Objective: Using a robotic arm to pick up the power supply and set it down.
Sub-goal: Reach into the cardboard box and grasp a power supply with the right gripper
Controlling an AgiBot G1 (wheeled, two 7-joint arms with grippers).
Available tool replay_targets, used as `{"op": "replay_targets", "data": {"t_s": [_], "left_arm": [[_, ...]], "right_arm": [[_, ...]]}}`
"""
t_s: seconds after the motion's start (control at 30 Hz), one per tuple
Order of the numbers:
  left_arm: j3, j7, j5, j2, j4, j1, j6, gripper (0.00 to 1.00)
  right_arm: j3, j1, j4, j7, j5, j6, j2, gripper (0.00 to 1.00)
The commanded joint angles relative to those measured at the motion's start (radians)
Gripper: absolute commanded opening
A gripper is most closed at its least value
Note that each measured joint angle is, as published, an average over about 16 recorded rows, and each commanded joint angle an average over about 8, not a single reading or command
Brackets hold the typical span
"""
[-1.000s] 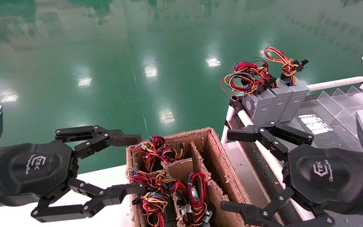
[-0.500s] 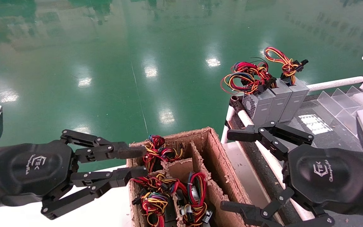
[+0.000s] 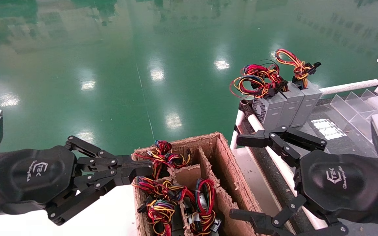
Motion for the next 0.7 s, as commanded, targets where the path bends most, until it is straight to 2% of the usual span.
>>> {"op": "replay_targets", "data": {"t_s": [0.03,0.23,0.27,0.7], "left_arm": [[0.0,0.0,0.0,0.0,0.0,0.0,0.0,0.2],[0.0,0.0,0.0,0.0,0.0,0.0,0.0,0.94],[0.0,0.0,0.0,0.0,0.0,0.0,0.0,1.0],[0.0,0.0,0.0,0.0,0.0,0.0,0.0,1.0]], "right_arm": [[0.0,0.0,0.0,0.0,0.0,0.0,0.0,1.0],[0.0,0.0,0.0,0.0,0.0,0.0,0.0,1.0],[0.0,0.0,0.0,0.0,0.0,0.0,0.0,1.0],[-0.006,-0.002,-0.003,0.006,-0.011,0.006,0.0,1.0]]}}
